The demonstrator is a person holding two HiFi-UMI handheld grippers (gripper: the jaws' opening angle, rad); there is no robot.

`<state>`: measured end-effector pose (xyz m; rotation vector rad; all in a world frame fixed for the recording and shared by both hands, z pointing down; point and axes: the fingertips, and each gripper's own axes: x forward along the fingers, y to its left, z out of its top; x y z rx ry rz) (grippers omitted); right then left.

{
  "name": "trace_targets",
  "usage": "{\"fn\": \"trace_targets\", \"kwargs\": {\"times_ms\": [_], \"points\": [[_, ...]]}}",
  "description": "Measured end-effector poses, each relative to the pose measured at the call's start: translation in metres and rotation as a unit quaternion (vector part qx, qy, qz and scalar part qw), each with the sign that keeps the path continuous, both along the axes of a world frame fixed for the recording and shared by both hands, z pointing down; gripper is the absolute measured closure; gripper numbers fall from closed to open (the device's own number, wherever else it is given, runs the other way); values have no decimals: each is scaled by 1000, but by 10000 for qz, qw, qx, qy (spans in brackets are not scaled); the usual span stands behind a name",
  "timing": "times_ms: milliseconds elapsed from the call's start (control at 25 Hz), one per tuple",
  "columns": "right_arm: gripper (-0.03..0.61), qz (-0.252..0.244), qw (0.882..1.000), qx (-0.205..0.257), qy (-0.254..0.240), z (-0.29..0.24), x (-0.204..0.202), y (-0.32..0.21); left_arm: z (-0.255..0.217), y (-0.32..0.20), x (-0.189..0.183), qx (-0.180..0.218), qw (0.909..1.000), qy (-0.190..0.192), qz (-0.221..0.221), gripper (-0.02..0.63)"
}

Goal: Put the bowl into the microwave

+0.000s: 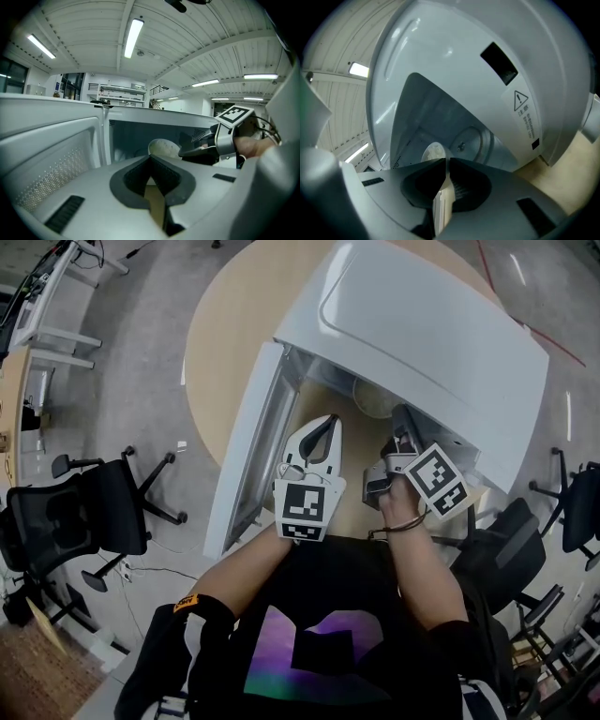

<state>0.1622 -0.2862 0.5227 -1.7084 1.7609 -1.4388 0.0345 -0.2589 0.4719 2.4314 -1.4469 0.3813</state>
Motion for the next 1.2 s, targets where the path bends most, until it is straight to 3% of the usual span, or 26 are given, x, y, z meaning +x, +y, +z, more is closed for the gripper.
{"fn": "trace_targets", "kwargs": {"times_ms": [1200], "points": [[538, 413, 9978, -10, 527, 35, 11, -48, 15, -29, 4, -218, 9996, -11, -177, 571]]}}
